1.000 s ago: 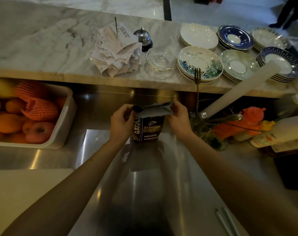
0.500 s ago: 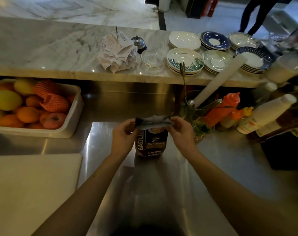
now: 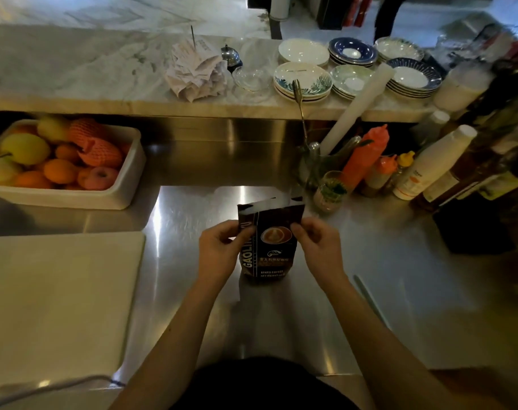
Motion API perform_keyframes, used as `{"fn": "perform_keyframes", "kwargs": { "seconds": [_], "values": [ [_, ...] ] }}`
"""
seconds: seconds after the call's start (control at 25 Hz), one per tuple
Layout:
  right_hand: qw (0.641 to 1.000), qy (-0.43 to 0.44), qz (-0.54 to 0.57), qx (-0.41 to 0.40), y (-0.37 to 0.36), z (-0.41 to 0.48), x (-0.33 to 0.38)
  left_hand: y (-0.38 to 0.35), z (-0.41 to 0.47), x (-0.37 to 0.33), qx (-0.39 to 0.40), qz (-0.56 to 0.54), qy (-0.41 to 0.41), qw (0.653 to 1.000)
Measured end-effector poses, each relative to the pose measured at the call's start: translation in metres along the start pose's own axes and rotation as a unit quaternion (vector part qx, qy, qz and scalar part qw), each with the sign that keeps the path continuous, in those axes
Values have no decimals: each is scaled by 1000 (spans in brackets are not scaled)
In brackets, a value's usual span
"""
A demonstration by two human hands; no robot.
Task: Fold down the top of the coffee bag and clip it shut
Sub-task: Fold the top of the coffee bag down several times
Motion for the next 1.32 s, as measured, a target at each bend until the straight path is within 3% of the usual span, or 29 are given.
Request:
{"fn": "perform_keyframes", "kwargs": {
  "seconds": [0.24, 0.6, 1.04, 1.32],
  "values": [
    [1000, 10, 10, -16, 9, -37, -2, -10, -27, -8, 12, -65, 14, 998],
    [998, 64, 12, -15, 19, -44, 33, -29, -36, -25, 40, -61, 1, 997],
    [997, 51, -34, -41, 24, -41, 26, -36, -30, -30, 71, 36, -46, 996],
    [999, 36, -31, -24, 32, -29, 24, -38, -11, -38, 149, 42, -57, 986]
  ]
}}
Point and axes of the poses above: each hand's wrist, its own z-axis towards the middle knuckle, its own y-axis out of the back of the hand, x = y × z, the point moved 6 cm from there along z, towards the middle knuckle, and after that the axes turned 6 degrees about -z, right-handed, at the moved point
